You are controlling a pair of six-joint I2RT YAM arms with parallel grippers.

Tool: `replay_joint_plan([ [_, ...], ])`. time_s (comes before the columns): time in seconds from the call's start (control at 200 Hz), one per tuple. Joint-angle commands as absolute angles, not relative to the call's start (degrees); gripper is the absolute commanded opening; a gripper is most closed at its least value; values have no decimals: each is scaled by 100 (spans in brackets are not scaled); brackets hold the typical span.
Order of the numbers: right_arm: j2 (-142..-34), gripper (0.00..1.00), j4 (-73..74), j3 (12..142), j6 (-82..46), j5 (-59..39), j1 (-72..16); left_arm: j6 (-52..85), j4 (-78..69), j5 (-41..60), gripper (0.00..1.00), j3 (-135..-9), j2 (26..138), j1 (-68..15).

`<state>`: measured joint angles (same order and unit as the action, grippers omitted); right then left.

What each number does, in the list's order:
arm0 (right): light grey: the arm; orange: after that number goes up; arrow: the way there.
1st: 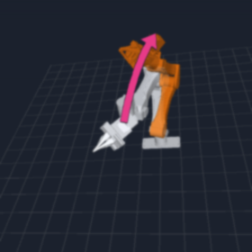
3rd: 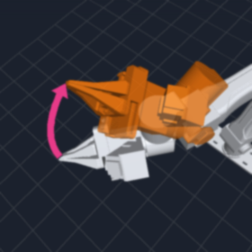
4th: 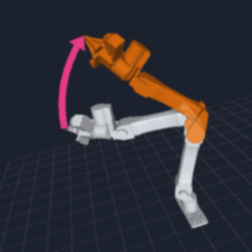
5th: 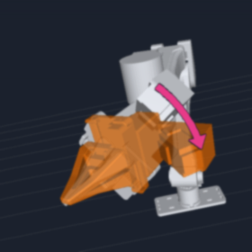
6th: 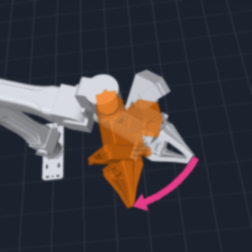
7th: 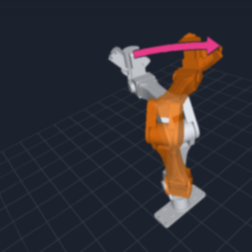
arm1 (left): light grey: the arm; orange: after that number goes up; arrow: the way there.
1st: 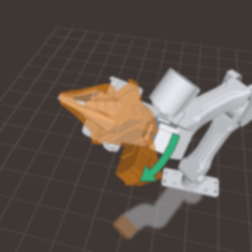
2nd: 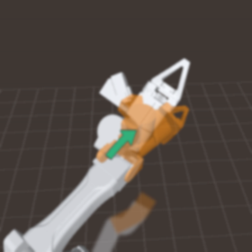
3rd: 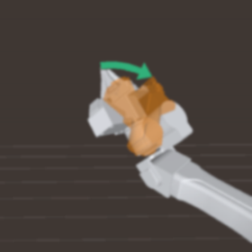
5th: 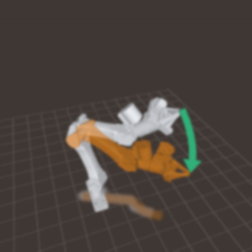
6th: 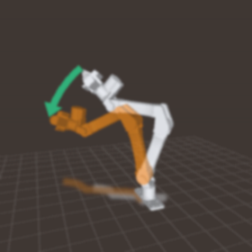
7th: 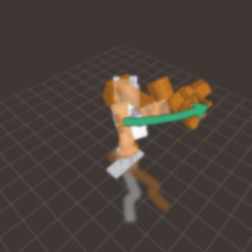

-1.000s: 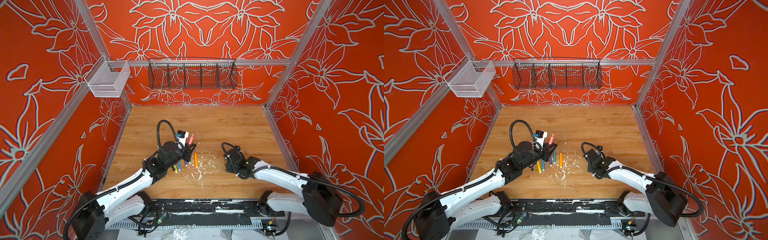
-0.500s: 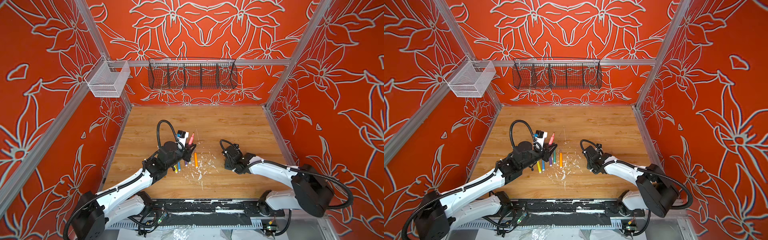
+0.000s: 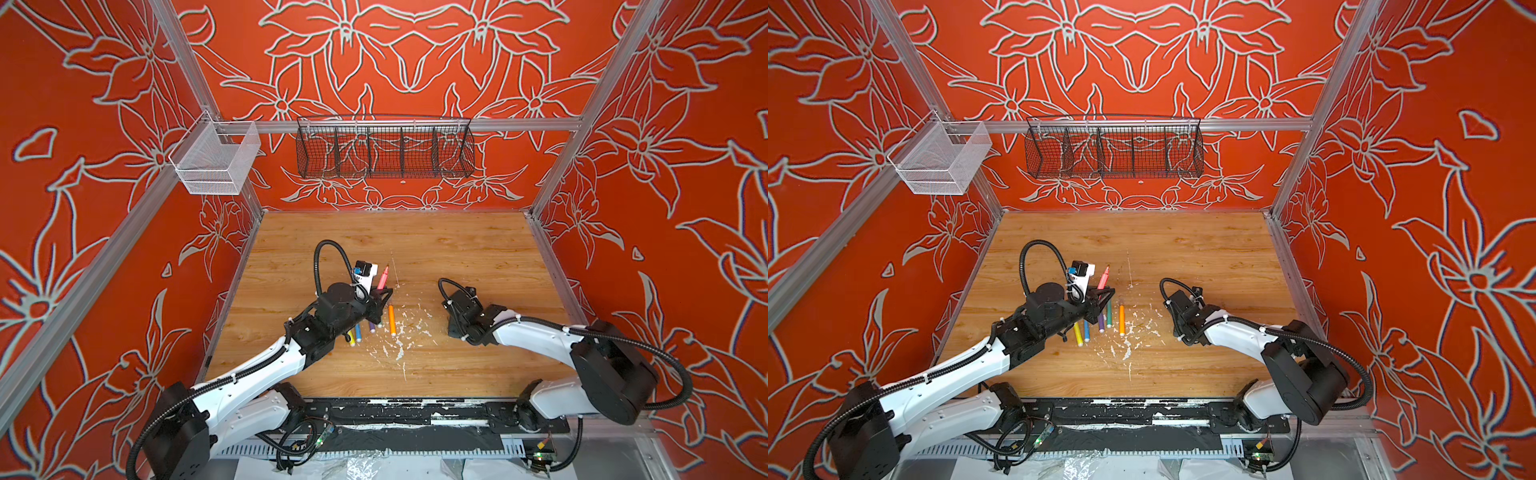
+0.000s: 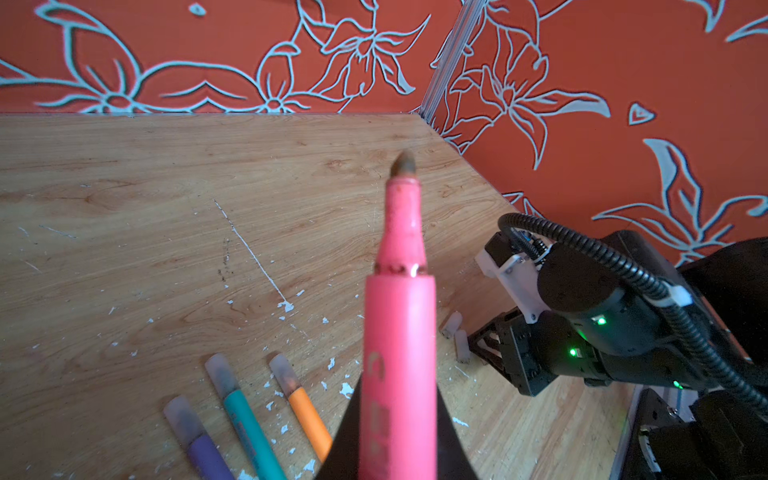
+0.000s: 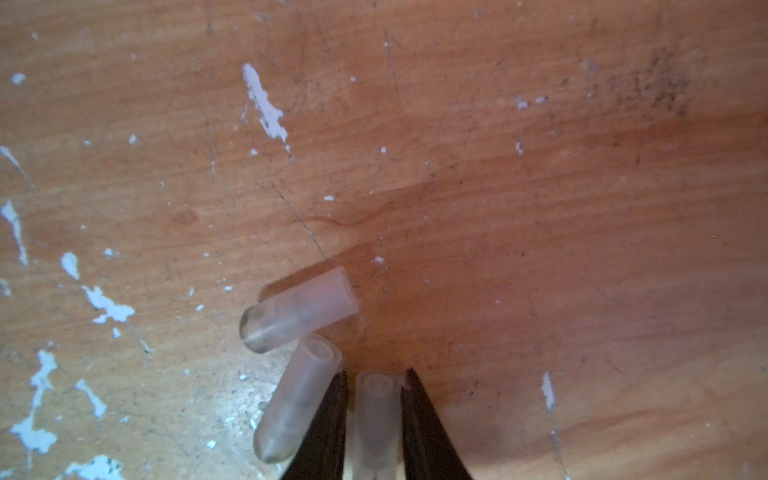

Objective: Insert the pens into the pen caps
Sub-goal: 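Lower the right gripper onto a translucent cap and grasp it, then carry the cap with the right gripper onto the pink marker tip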

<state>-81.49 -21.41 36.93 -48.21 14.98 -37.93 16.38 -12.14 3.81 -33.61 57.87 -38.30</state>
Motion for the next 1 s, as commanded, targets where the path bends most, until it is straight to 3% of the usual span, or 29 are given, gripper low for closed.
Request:
replay_joint_plan([
  [0.0, -8443, 21, -2290, 3681, -4839, 1485, -3741, 1542, -1379, 432, 0, -3296, 5704, -3867],
  [0.145, -8424, 12, -2393, 3681, -4895, 1548, -3740, 1534, -1361, 448, 0, -3302, 5704, -3870],
  [0.255, -8208, 10, -2425, 3623, -4933, 1538, -3734, 1538, -1395, 467, 0, -3285, 5704, -3876],
  [0.586, -6808, 0, -2896, 3831, -5119, 1547, -3751, 1375, -1639, 988, 0, -3256, 5555, -4127],
  [0.751, -5992, 0, -2794, 4446, -5152, 1473, -4001, 1315, -1797, 1098, 0, -3184, 5487, -4284],
  [0.996, -5687, 0, -1792, 5400, -5096, 1617, -4942, 1295, -1998, 1183, 0, -3042, 5397, -4315],
])
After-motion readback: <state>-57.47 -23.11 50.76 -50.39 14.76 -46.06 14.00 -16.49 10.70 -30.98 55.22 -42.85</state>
